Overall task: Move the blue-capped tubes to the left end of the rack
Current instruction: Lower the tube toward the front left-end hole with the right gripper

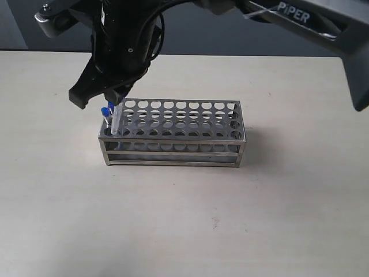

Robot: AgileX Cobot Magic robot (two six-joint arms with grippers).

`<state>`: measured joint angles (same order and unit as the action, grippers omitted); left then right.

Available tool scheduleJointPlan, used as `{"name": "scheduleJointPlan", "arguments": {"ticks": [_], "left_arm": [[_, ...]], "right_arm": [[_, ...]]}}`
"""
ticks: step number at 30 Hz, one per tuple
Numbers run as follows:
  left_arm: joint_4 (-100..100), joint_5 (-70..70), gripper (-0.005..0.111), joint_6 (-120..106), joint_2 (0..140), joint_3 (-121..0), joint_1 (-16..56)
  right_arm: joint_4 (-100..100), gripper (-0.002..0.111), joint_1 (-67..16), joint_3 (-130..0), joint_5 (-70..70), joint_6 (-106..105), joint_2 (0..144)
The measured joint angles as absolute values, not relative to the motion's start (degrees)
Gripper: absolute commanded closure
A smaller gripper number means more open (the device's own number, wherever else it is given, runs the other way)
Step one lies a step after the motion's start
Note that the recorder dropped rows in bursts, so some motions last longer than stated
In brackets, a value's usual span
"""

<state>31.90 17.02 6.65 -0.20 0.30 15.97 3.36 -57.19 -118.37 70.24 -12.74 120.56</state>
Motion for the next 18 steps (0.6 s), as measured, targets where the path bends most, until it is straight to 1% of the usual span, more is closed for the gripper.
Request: {"name": "scheduleJointPlan", "arguments": {"ticks": [3, 10, 18], "left_arm": [[31.90, 17.02, 0.106, 6.65, -0.20, 0.30, 15.97], [31.90, 17.02, 0.106, 6.65, -0.20, 0.30, 15.97], [31.90, 17.02, 0.106, 6.65, -0.20, 0.30, 15.97]], "right_arm": [[2.72, 0.109, -57.19, -118.59, 70.24, -13.38, 121.72], [2.28, 0.109, -57.19, -124.88, 70.12, -13.60, 124.81], [2.28, 0.109, -57.19, -125.20, 70.13, -13.71, 126.02]]}}
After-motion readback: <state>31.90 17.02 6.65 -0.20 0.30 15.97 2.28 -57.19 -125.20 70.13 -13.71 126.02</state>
